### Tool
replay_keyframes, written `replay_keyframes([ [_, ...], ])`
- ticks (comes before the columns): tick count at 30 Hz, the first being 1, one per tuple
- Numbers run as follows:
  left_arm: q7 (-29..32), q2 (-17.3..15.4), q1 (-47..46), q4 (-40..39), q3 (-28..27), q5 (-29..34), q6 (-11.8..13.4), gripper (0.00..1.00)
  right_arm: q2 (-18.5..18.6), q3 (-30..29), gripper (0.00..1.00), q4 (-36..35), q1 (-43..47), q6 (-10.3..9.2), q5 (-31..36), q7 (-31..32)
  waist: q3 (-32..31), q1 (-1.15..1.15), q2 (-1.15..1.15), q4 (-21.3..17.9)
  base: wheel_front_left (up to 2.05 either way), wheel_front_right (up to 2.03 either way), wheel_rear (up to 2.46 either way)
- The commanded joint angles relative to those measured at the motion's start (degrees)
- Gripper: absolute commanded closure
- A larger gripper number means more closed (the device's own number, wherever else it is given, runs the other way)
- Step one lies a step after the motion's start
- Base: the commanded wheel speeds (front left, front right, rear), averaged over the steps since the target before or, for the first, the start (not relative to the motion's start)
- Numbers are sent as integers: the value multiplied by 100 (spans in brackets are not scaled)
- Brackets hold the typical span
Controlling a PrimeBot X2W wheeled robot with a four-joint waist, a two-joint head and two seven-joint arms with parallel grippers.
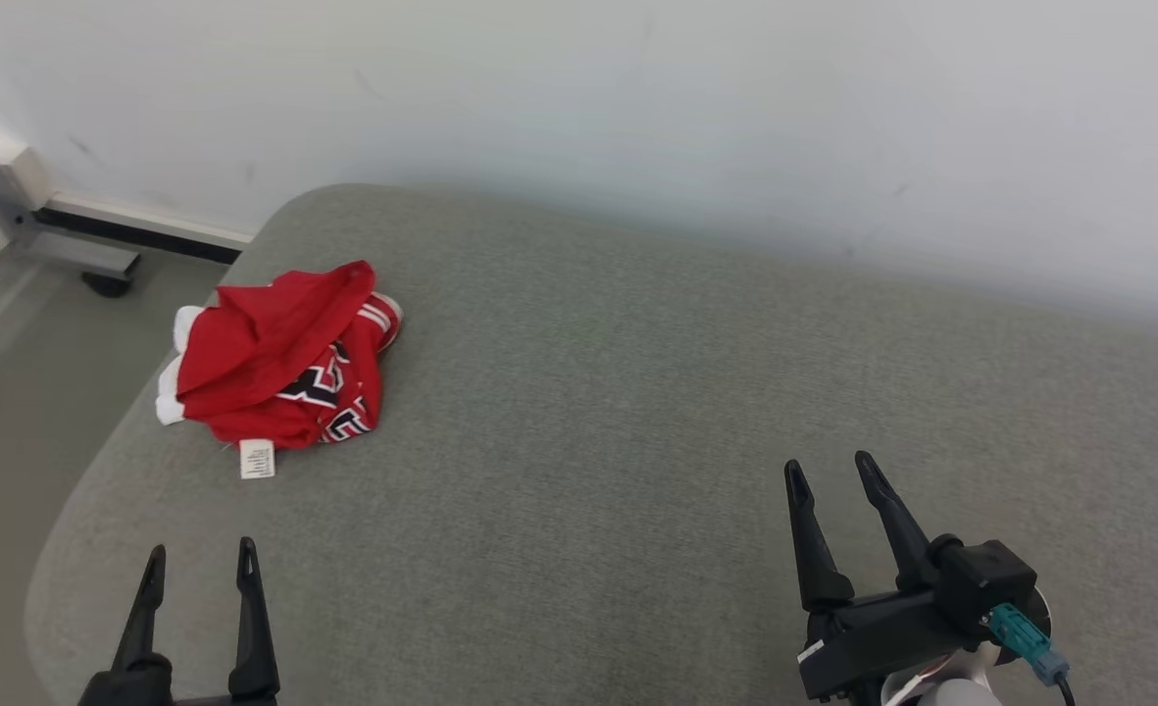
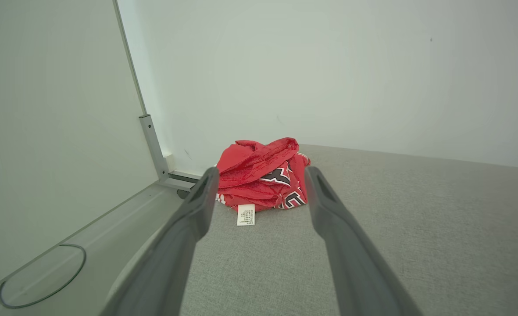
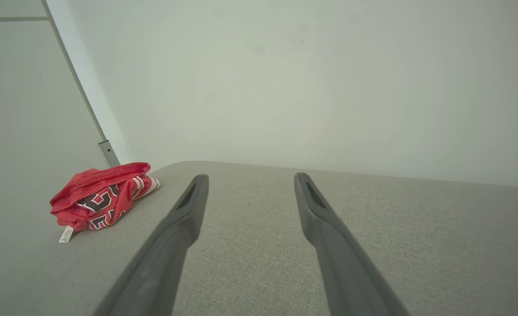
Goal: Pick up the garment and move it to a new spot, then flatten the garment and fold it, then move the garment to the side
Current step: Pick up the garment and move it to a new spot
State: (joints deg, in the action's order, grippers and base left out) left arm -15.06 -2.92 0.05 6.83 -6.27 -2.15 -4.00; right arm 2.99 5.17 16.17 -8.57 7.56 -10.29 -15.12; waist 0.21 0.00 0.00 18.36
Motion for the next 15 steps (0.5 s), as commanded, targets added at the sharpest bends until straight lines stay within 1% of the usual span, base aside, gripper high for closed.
replay_keyframes([
  [1, -17, 5, 104, -33, 7, 13, 40, 0, -14, 25, 0, 14, -4, -16, -24, -1, 13, 0, 0, 567, 0, 0, 0],
  [5, -18, 5, 147, -9, -74, 17, 53, 0, -13, 84, 0, 56, 29, -16, -61, 0, -44, 0, 0, 894, 0, 0, 0],
  [7, -18, 7, 204, -17, -78, 17, 93, 0, -13, 110, 0, 71, 29, -16, -86, 0, -60, 0, 0, 1041, 0, 0, 0],
  [8, -18, 1, 247, -54, -175, -3, 127, 0, -14, 221, 0, 79, -33, -16, -72, 0, -32, 0, 0, 1104, 0, 0, 0],
  [15, -18, 6, 370, -247, -330, -202, 326, 0, -10, 528, 0, 185, -269, -16, -98, -1, 141, 0, 0, 1216, 0, 0, 0],
])
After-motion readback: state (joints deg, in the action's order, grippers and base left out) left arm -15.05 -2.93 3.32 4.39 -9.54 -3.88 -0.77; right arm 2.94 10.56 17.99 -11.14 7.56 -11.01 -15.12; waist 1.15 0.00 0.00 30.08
